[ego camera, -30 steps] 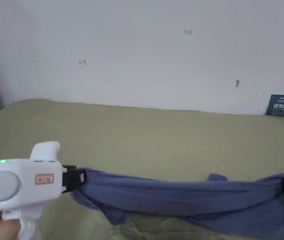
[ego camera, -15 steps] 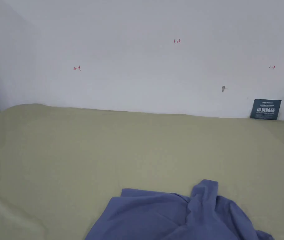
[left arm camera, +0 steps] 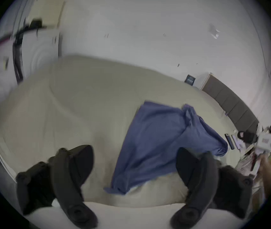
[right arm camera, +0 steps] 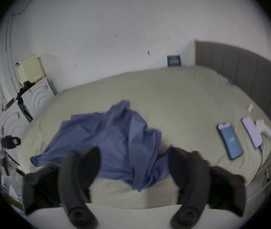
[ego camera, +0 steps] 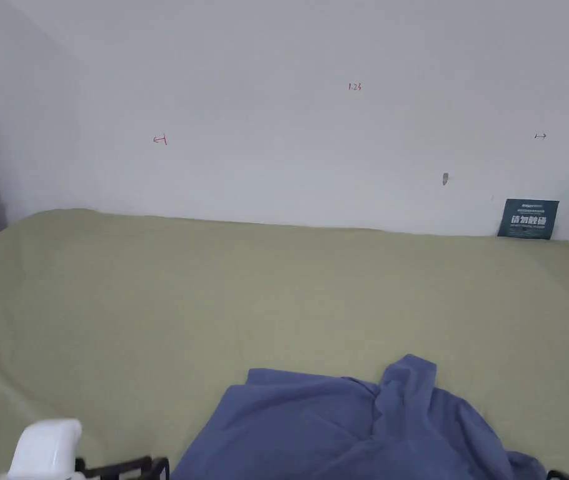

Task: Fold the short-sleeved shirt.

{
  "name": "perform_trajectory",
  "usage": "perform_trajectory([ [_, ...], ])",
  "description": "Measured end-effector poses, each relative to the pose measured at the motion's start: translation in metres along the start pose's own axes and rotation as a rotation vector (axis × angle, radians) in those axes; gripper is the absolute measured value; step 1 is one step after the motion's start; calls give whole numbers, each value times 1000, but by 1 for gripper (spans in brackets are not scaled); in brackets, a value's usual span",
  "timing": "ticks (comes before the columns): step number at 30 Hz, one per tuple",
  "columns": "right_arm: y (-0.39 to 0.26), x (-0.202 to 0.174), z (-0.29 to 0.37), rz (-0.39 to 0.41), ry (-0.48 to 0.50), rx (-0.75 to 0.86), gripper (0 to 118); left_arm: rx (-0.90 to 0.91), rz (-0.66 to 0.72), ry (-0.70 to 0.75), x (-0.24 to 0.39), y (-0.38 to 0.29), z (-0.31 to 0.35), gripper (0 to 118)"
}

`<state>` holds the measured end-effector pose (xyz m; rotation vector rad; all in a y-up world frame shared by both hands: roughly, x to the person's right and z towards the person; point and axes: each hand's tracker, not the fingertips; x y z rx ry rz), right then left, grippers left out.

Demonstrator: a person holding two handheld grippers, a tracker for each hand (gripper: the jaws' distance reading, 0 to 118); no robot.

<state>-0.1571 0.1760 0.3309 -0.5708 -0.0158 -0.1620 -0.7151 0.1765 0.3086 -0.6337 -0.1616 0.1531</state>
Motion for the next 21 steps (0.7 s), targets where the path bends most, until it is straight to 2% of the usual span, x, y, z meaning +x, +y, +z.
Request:
perform_trajectory([
  [1,6,-5,3,20,-27,17,30,27,-39,19,13,6,7,58],
  [2,11,-14,8,45,-53,31,0,47,-81,38,19,11,8,18],
  [3,13,-17,9,63,-80,48,0,65,-120,58,24,14,7,0],
  [4,16,-19,11,82,-106,80,0,86,-148,106,28,16,6,0],
  [5,18,-20,11,72,-81,66,0,75,-151,107,31,19,5,0],
  [7,18,-18,6,46,-51,59,0,-3,-115,47,29,25,-1,0],
  [10,17,-23,8,42,-37,59,0,-84,-130,49,22,22,-18,0],
  [11,18,-24,8,48,-36,58,0,-145,-132,30,18,23,-24,4],
  [13,18,-24,7,59,-21,53,0,-270,-111,1,7,19,-40,57],
  [14,16,-23,5,62,-16,51,0,-310,-99,-10,2,17,-46,71],
  [15,16,-23,4,67,-12,47,0,-339,-85,-5,-2,12,-55,71],
  [16,17,-23,2,70,-4,38,0,-369,-85,11,-7,6,-64,106],
  [17,17,-23,1,71,0,31,0,-358,-83,4,-7,-5,-68,118],
  [21,15,-26,-5,87,12,3,0,-484,-83,17,-12,-34,-90,115],
])
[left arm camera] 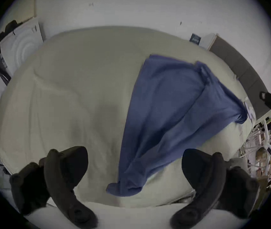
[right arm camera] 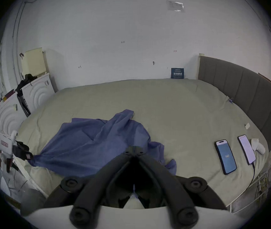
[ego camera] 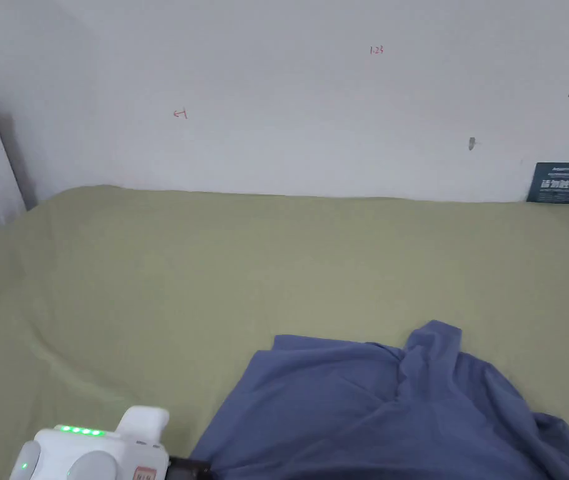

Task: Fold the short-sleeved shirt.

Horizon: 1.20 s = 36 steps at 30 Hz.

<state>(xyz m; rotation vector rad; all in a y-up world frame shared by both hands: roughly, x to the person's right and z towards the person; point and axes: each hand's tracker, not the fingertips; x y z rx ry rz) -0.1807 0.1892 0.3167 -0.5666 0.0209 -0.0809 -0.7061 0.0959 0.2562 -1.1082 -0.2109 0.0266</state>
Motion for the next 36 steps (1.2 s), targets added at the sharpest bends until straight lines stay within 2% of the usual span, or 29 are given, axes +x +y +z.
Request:
perform_trajectory([
  [2,2,-4,-5,21,2,-15,0,-44,-19,-6,2,-7,-11,106],
  [3,3,-4,-9,28,4,-21,0,-53,-32,-1,3,-10,-16,87],
  [4,5,-5,-15,34,7,-26,0,-51,-51,22,4,-14,-23,74],
  [5,2,-2,-27,37,11,-34,0,-26,-86,93,6,-16,-24,73],
  [6,5,-2,-36,41,15,-51,0,-3,-82,29,6,-17,-20,70],
  [7,10,-2,-46,44,18,-73,0,-10,-76,35,4,-16,-18,65],
  [8,15,-1,-57,46,25,-97,0,-6,-70,33,1,-16,-15,53],
  [9,22,0,-70,44,38,-137,0,20,-59,27,-1,-16,-10,13],
  [10,30,2,-85,41,38,-167,1,65,-32,-18,-4,-15,-5,2],
  [11,38,2,-99,41,37,-196,6,107,-13,-63,-4,-16,1,2],
  [12,47,3,-118,49,44,-237,26,133,12,-37,0,-16,10,2],
  [15,66,14,-184,63,69,-374,104,116,-17,-46,7,-12,16,2],
  [16,72,14,-206,53,56,-419,108,118,-25,-43,10,-12,18,2],
  [22,93,13,-306,73,-8,-550,105,86,41,-71,6,-12,13,2],
  [25,85,7,-333,133,-21,-620,102,75,70,-84,0,-14,7,2],
  [26,83,4,-338,159,-14,-644,97,69,82,-90,-1,-15,5,2],
  [27,81,1,-340,188,-9,-680,78,61,94,-98,-3,-16,3,2],
  [28,78,-3,-339,203,8,-719,54,53,99,-102,-5,-16,-1,2],
  [29,78,-5,-332,194,21,-701,41,48,99,-101,-5,-16,-3,2],
  [30,82,-7,-326,204,22,-670,19,44,97,-101,-5,-15,-5,2],
  [31,86,-10,-324,225,63,-674,3,41,94,-99,-5,-14,-7,2],
  [34,95,-11,-307,276,0,-602,2,50,107,-102,-7,-10,-7,2],
  [36,109,-8,-289,222,20,-539,2,81,121,-106,-8,-6,1,2],
])
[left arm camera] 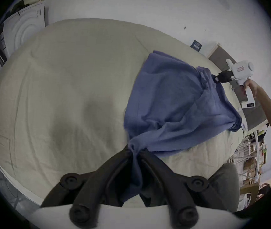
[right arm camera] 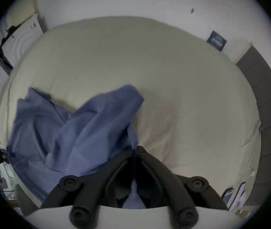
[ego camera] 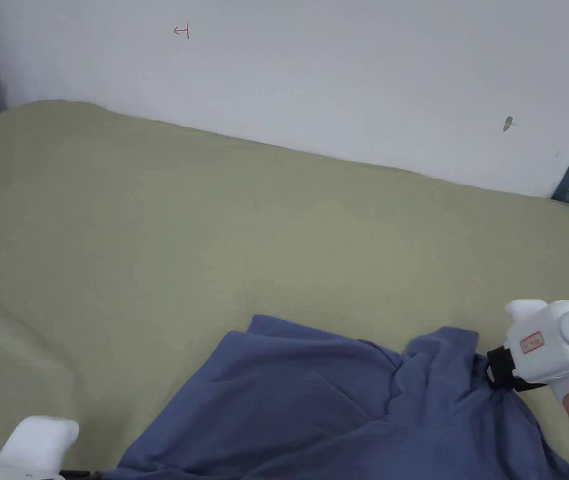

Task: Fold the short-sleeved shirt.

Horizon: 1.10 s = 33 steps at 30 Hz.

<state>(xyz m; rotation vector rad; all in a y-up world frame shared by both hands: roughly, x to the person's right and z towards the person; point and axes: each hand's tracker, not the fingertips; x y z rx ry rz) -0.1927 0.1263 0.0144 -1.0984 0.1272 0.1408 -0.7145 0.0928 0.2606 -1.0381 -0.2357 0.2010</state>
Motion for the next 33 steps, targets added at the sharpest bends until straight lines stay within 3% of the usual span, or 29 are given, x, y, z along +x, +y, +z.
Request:
perform_trajectory([
  [5,-1,12,81,-38,70,180,2,85,4,-43,6,27,31,2],
  [8,-1,13,125,15,8,276,2,147,-60,-43,16,51,51,2],
  [13,3,20,204,-40,-25,488,2,239,-115,-39,34,107,87,2],
  [16,13,27,242,-32,-65,576,2,297,-125,-31,43,149,108,2],
  [20,45,43,277,-50,-117,630,2,316,-211,30,60,211,122,2],
  [22,62,43,290,-10,-204,668,2,347,-254,78,70,243,128,2],
  [27,107,56,311,-75,-247,728,2,402,-230,106,81,315,138,2],
  [33,149,55,324,-41,-321,779,2,447,-253,168,84,381,143,2],
])
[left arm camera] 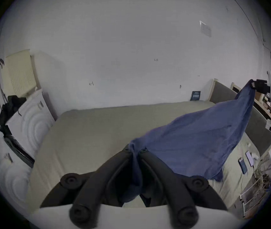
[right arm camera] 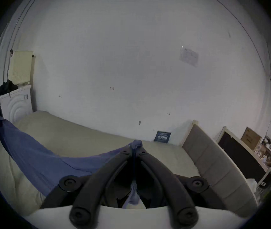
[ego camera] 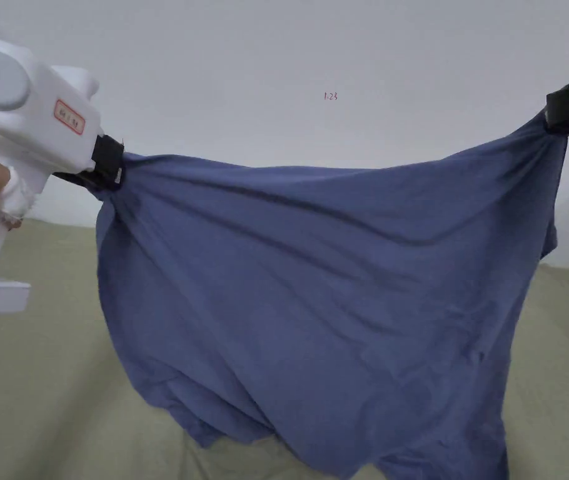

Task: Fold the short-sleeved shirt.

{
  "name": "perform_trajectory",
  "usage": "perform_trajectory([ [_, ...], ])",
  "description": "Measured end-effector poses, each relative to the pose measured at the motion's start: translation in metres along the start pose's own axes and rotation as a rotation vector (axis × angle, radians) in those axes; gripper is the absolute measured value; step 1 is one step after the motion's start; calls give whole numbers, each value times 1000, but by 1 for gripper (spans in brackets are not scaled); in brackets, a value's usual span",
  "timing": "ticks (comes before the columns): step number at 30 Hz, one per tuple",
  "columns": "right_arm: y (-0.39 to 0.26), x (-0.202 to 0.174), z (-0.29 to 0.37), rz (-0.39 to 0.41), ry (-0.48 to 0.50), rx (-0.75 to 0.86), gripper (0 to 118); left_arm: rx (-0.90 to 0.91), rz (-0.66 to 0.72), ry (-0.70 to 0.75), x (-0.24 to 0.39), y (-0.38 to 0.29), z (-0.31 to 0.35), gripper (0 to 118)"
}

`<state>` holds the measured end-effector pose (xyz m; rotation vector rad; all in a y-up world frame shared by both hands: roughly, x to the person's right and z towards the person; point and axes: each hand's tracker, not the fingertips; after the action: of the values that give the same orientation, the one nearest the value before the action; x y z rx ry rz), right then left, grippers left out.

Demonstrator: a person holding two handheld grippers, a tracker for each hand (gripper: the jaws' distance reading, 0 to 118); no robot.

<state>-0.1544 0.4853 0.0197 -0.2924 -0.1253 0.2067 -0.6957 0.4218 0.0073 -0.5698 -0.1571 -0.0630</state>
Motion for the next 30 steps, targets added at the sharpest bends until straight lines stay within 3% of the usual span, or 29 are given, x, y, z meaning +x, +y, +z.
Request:
perform_trajectory([
  [4,28,3,-15,-65,-23,73,2,41,1,51,-1,26,-5,2],
  [12,74,-7,-34,-54,-49,191,2,146,-12,70,-4,65,5,2],
  [18,87,-12,-23,-82,-4,251,2,170,-8,95,-13,73,10,2],
  [23,68,-13,-11,-73,34,212,2,165,-45,87,-15,61,8,2],
  [30,-8,-20,22,-19,102,104,2,119,-78,36,-6,-4,19,2],
])
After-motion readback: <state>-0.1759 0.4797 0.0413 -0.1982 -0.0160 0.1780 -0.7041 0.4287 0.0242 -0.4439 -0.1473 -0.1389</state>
